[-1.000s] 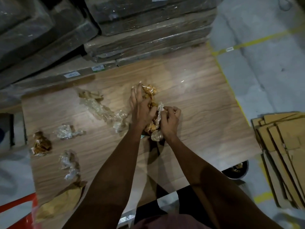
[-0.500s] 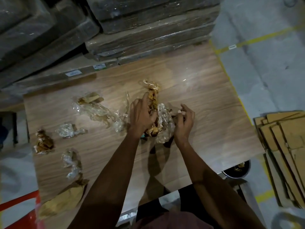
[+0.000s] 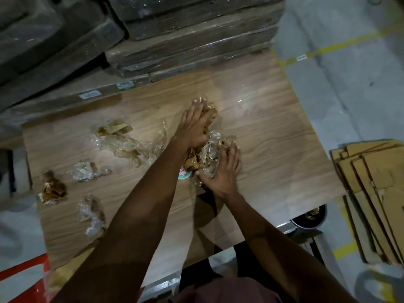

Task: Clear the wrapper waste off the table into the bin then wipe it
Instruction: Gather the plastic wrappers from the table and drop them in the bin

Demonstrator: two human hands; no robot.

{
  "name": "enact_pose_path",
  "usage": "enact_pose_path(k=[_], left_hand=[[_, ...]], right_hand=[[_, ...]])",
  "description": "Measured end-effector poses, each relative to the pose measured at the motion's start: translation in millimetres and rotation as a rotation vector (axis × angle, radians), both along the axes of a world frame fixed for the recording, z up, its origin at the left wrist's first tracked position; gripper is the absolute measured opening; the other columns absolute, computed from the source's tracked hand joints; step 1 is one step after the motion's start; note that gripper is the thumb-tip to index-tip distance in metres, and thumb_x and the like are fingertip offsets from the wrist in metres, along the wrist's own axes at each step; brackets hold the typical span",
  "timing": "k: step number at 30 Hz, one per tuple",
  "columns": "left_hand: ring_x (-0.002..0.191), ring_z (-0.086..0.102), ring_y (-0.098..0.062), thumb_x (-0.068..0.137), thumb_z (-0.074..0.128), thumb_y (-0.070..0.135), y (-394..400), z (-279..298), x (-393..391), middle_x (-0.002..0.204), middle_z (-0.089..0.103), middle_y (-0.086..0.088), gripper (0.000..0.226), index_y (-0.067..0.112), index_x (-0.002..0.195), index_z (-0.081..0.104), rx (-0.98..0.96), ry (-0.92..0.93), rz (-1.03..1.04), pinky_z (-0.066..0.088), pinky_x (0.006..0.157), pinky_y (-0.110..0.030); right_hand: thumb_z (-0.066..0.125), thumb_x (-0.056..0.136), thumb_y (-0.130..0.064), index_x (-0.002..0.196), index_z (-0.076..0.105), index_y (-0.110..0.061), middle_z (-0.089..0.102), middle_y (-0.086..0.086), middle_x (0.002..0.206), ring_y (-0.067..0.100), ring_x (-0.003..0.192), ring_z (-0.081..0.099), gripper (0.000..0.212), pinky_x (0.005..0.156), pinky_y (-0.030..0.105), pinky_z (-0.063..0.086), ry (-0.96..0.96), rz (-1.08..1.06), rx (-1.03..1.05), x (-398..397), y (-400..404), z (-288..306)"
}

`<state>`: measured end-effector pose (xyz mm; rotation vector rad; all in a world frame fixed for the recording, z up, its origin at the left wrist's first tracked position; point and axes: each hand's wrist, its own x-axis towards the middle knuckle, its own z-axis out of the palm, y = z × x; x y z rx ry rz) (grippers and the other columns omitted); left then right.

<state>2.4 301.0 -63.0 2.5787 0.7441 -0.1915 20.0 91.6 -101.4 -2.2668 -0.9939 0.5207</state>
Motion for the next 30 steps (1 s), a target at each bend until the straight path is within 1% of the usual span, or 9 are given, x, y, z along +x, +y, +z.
enact_pose_path(k=[4, 8, 12, 15, 18, 20, 22, 26, 30], left_hand=[[0.148, 0.030, -0.035, 0.078, 0.065, 0.029, -0.3, -2.9, -5.2, 0.159, 0.035, -0.011, 0.078, 0.028, 0.152, 0.041, -0.148, -0.055, 0.068, 0.027, 0.119, -0.053], [0.113, 0.058, -0.030, 0.066, 0.057, 0.029, -21.7, -3.9, -15.3, 0.116, 0.066, -0.009, 0.049, 0.020, 0.111, 0.074, -0.461, -0.339, 0.216, 0.044, 0.099, -0.043], [0.114, 0.064, -0.022, 0.090, 0.052, 0.028, -23.8, -6.4, -38.8, 0.115, 0.072, -0.005, 0.033, 0.015, 0.107, 0.076, -0.888, -0.494, 0.418, 0.044, 0.103, -0.037], [0.128, 0.057, -0.015, 0.099, 0.044, 0.045, -34.9, -9.6, -58.6, 0.133, 0.064, -0.002, 0.048, 0.013, 0.124, 0.070, -0.825, -0.505, 0.386, 0.041, 0.109, -0.031], [0.131, 0.044, 0.007, 0.098, 0.047, 0.045, -72.4, -17.7, -58.7, 0.136, 0.056, 0.013, 0.046, 0.014, 0.128, 0.065, -0.650, -0.584, 0.465, 0.035, 0.110, -0.022], [0.133, 0.049, -0.008, 0.097, 0.051, 0.041, -94.0, -22.4, -51.6, 0.134, 0.060, 0.004, 0.041, 0.014, 0.124, 0.067, -0.579, -0.690, 0.508, 0.037, 0.114, -0.039], [0.126, 0.057, -0.024, 0.095, 0.056, 0.037, -105.5, -23.0, -46.1, 0.128, 0.064, -0.005, 0.031, 0.022, 0.120, 0.067, -0.634, -0.783, 0.573, 0.042, 0.110, -0.050], [0.119, 0.063, -0.032, 0.084, 0.064, 0.032, -114.7, -12.9, -40.4, 0.126, 0.067, -0.018, 0.048, 0.002, 0.121, 0.068, -0.926, -0.867, 0.770, 0.046, 0.106, -0.049], [0.108, 0.067, -0.022, 0.082, 0.059, 0.010, -118.0, 12.9, -41.3, 0.115, 0.069, -0.017, 0.042, -0.007, 0.120, 0.063, -1.135, -0.974, 0.815, 0.050, 0.096, -0.032]], right_hand=[[0.056, 0.078, -0.077, 0.153, 0.024, -0.024, -0.004, 0.015, 0.172, 0.032, 0.159, -0.007, 0.097, 0.123, 0.059, 0.005, 0.017, -0.020, -0.032, 6.5, 11.4, -1.8], [0.041, 0.090, -0.073, 0.152, 0.035, -0.016, 0.009, 0.010, 0.173, 0.024, 0.160, 0.006, 0.085, 0.125, 0.052, 0.007, 0.040, -0.082, -0.019, 5.7, 19.5, -1.4], [0.039, 0.095, -0.064, 0.150, 0.039, -0.015, 0.025, 0.009, 0.169, 0.024, 0.159, 0.015, 0.073, 0.123, 0.052, 0.010, 0.046, -0.145, 0.036, 4.1, 22.1, -2.2], [0.043, 0.095, -0.056, 0.147, 0.043, -0.016, 0.035, 0.009, 0.165, 0.025, 0.157, 0.022, 0.065, 0.123, 0.054, 0.014, 0.070, -0.187, 0.106, 2.5, 23.6, -3.6], [0.044, 0.091, -0.050, 0.147, 0.043, -0.019, 0.047, 0.001, 0.155, 0.023, 0.149, 0.036, 0.065, 0.121, 0.060, 0.019, 0.174, -0.209, 0.217, 5.1, 24.8, 3.4], [0.043, 0.092, -0.047, 0.148, 0.043, -0.031, 0.049, -0.014, 0.148, 0.008, 0.139, 0.041, 0.058, 0.118, 0.061, 0.024, 0.270, -0.180, 0.313, 10.1, 21.7, 6.3], [0.045, 0.095, -0.047, 0.147, 0.040, -0.048, 0.050, -0.015, 0.147, 0.011, 0.140, 0.044, 0.052, 0.117, 0.063, 0.028, 0.388, -0.154, 0.373, 15.8, 20.1, 9.2], [0.053, 0.097, -0.040, 0.143, 0.056, -0.012, 0.061, 0.013, 0.143, 0.029, 0.135, 0.056, 0.054, 0.116, 0.058, 0.040, 0.690, -0.214, 0.495, 15.2, 21.4, 24.3], [0.056, 0.094, -0.039, 0.137, 0.059, -0.003, 0.064, 0.019, 0.137, 0.036, 0.130, 0.059, 0.057, 0.114, 0.053, 0.044, 0.840, -0.283, 0.553, 6.3, 18.6, 55.2]])
